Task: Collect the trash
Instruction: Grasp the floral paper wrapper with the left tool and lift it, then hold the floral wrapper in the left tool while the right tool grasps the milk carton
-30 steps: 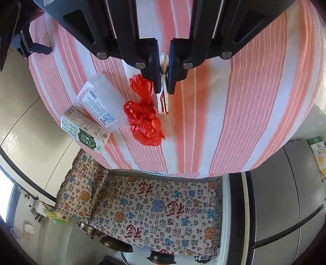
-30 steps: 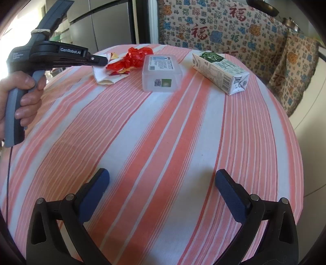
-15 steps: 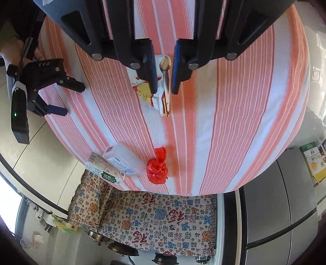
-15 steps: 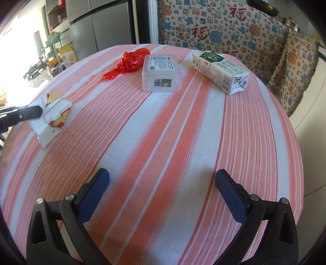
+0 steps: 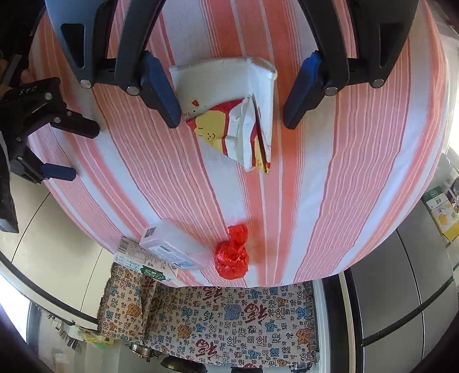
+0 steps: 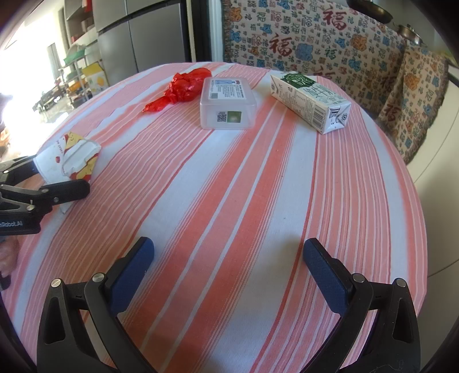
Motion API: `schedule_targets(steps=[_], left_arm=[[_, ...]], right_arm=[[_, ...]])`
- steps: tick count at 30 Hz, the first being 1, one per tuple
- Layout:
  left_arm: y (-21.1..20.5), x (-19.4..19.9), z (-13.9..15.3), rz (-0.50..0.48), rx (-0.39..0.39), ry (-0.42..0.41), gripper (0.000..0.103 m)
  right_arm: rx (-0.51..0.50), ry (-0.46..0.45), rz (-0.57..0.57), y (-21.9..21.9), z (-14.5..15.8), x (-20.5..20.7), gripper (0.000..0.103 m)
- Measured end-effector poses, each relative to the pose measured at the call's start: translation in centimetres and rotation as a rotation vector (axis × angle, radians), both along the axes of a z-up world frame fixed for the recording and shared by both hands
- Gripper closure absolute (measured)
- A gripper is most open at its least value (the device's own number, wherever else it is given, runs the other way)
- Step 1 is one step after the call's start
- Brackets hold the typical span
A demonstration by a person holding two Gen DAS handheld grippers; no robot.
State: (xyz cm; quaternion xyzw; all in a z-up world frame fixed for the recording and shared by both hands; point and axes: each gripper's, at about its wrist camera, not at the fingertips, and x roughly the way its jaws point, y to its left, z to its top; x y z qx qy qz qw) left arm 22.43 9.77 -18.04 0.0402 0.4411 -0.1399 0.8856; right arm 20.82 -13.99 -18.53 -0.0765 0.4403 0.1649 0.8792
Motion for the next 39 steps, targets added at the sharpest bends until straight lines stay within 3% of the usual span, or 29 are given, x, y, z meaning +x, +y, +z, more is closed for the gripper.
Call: schedule_targets(steps=[9, 14, 18, 23, 32, 33, 34, 35, 39], left_arm=[[-0.3, 0.0, -0.2, 0.006, 0.046, -0.004, 0.025], [-0.3, 0.0, -0.2, 0.006, 0.044, -0.004, 0.024], [-0.2, 0.0, -0.2, 0.006, 0.044, -0.004, 0.024], [-0.2, 0.0, -0.1, 0.006, 0.043, -0.004, 0.024], [-0.1, 0.1, -0.1, 0.007, 0.037, -0.002, 0.024], [-0.1, 0.0, -0.1, 0.007, 0.037, -0.002, 0.024], [-0.1, 0.0, -0.1, 0.007, 0.037, -0.002, 0.024], [0.0, 0.0, -0.1, 0.007, 0.037, -0.002, 0.024], [0.0, 0.0, 0.0, 0.007, 0.037, -0.002, 0.024]], right_arm=[[0.009, 0.000, -0.004, -0.2, 0.1, -0.1, 0.001], [0.036, -0.010, -0.154, -4.0, 0.7, 1.1, 0.001], [-0.089, -0.002, -0.152, -6.2, 0.8, 4.8, 0.001], [-0.108, 0.054, -0.141, -7.7, 1.2, 11.5, 0.001], [-0.277, -0.005, -0.015, -2.2, 3.3, 20.2, 0.002], [-0.273, 0.011, -0.019, -2.1, 3.1, 20.7, 0.007], [-0.251, 0.044, -0.025, -2.3, 2.7, 21.1, 0.027], [-0.224, 0.083, -0.036, -2.8, 2.1, 21.2, 0.037], [-0.150, 0.084, -0.104, -4.9, 1.7, 18.6, 0.049]])
